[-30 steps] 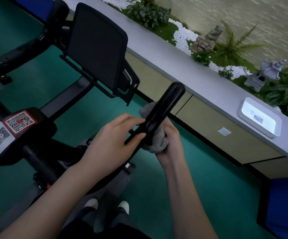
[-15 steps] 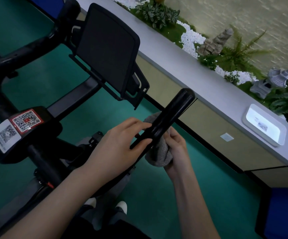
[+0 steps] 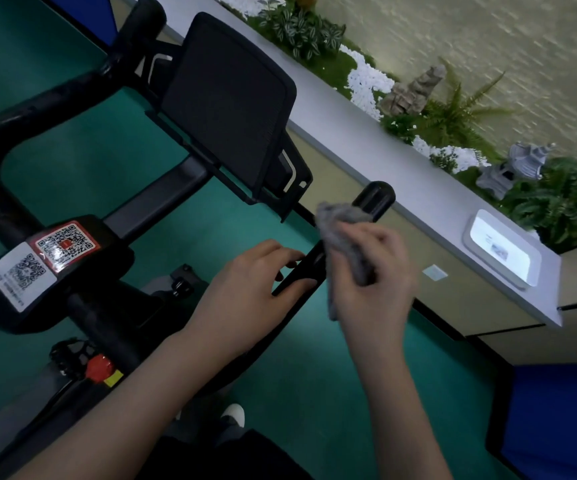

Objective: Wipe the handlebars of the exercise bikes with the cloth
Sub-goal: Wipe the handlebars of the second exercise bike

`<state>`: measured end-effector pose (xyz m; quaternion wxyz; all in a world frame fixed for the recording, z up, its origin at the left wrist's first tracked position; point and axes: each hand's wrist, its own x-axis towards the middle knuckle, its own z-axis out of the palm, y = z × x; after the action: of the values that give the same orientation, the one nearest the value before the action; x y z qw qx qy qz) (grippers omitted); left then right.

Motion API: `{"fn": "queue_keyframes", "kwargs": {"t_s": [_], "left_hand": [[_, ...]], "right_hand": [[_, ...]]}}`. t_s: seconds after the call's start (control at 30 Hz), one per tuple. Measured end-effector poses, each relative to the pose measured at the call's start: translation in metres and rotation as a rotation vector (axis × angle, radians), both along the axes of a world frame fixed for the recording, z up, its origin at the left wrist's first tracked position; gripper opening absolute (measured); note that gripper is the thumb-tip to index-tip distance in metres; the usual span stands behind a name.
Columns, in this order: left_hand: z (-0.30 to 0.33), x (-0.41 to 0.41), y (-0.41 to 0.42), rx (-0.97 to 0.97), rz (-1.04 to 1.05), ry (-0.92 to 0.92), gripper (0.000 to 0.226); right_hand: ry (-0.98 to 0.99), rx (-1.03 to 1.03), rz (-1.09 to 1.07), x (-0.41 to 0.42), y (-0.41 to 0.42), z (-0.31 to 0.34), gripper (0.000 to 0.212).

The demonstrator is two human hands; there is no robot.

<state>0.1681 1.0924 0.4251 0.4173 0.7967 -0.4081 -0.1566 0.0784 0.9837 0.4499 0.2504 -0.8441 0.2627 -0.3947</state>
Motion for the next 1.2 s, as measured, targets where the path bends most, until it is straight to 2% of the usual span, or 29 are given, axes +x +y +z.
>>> {"fn": "queue_keyframes", "kwargs": {"t_s": [0.2,0.4,0.53,0.73,0.97,1.2], "left_hand": [[0.0,0.012,0.011,0.0,-0.023,0.052,0.054],[-0.003,0.023,0.019,0.017,-0.08,0.072,0.049],[-0.005,0.028,0.02,0.005,-0.118,0.097,0.043],[-0.008,0.035,0.013,-0.013,-0.148,0.128,0.041],[-0.006,0.038,0.0,-0.029,-0.202,0.128,0.041],[0.001,0.038,-0.016,-0.056,-0.197,0.127,0.045]], "right_hand": [[0.183,-0.007,-0.005,0.019,0.017,0.006,0.023],[0.355,0.004,-0.062,0.033,0.032,0.007,0.018],[0.503,-0.111,-0.14,0.039,0.035,0.005,0.016],[0.426,-0.191,-0.239,0.05,0.03,0.006,0.023],[0.373,-0.245,-0.35,0.067,-0.005,0.033,0.021],[0.394,-0.204,-0.296,0.061,-0.011,0.041,0.024]]}}
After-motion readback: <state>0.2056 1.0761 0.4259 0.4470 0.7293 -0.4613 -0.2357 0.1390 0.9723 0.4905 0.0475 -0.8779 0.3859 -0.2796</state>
